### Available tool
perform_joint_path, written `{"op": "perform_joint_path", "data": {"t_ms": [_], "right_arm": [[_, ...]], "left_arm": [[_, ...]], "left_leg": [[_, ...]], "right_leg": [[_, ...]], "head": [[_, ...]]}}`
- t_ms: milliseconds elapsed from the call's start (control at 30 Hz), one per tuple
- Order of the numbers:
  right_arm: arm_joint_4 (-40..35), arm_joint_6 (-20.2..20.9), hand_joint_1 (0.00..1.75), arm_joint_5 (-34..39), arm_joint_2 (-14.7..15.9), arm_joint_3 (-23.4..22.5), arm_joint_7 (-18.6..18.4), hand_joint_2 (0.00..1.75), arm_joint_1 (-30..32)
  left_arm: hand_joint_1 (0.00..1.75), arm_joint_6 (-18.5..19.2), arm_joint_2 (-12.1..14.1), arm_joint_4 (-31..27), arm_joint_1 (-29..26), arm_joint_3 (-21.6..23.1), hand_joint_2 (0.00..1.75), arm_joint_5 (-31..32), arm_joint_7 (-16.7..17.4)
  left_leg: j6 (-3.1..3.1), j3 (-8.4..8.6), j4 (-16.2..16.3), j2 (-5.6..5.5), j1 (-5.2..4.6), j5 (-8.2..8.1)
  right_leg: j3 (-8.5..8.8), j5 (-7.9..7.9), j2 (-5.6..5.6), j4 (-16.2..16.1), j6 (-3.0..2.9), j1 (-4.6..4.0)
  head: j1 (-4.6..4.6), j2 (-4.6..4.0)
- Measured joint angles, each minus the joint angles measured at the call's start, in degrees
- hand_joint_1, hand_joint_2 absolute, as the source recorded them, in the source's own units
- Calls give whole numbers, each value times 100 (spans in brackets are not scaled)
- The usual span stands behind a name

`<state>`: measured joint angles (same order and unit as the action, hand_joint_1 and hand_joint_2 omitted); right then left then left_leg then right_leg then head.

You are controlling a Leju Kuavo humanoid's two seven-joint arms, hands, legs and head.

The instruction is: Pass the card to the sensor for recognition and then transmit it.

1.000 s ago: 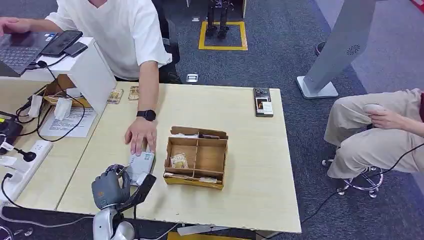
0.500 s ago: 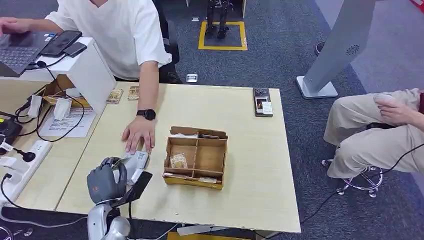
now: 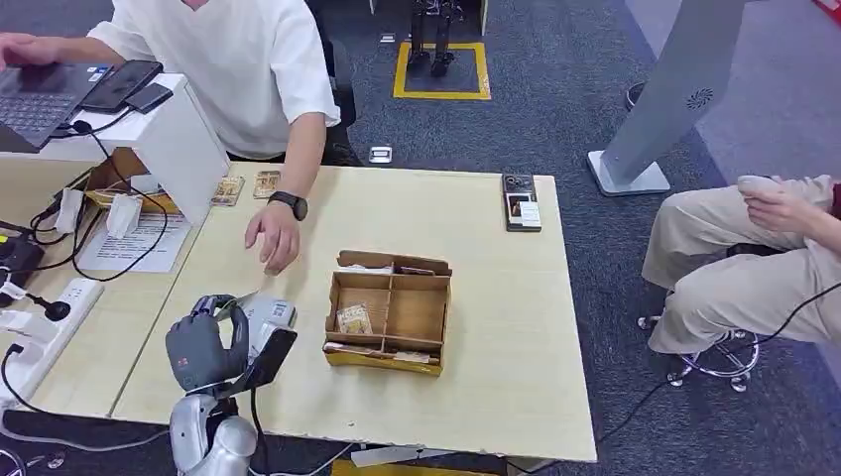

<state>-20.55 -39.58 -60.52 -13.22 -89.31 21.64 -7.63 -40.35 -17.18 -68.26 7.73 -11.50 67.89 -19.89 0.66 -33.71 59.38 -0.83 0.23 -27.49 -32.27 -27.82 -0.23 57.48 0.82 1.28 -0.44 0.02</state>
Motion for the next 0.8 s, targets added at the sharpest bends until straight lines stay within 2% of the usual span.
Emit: {"op": "perform_joint_path", "data": {"t_ms": [133,333,500,633,800], "right_arm": [[2,0,0,-15,0,0,0,175,1],[2,0,0,-79,0,2,2,175,0],[2,0,0,-112,0,0,4,175,-1],[2,0,0,-170,0,0,11,175,-6],[2,0,0,-227,0,0,18,175,-5]], "left_arm": [[175,2,0,-11,10,31,175,-186,-85],[175,11,11,53,32,66,175,-1102,-262],[175,13,22,144,88,138,175,-1526,-317],[175,13,20,302,386,149,175,-1996,-326],[175,13,24,467,747,151,175,-2160,-221]], "left_leg": [[0,1,0,1,0,0],[0,2,1,3,0,0],[0,1,1,3,0,0],[0,1,1,1,0,1],[1,0,1,2,0,2]], "right_leg": [[-2,0,1,0,0,0],[-4,0,3,0,0,0],[-4,0,4,0,0,0],[-1,3,1,0,1,0],[-1,4,2,0,0,0]], "head": [[0,-2],[0,-2],[-2,-2],[-2,-2],[0,-2]]}}
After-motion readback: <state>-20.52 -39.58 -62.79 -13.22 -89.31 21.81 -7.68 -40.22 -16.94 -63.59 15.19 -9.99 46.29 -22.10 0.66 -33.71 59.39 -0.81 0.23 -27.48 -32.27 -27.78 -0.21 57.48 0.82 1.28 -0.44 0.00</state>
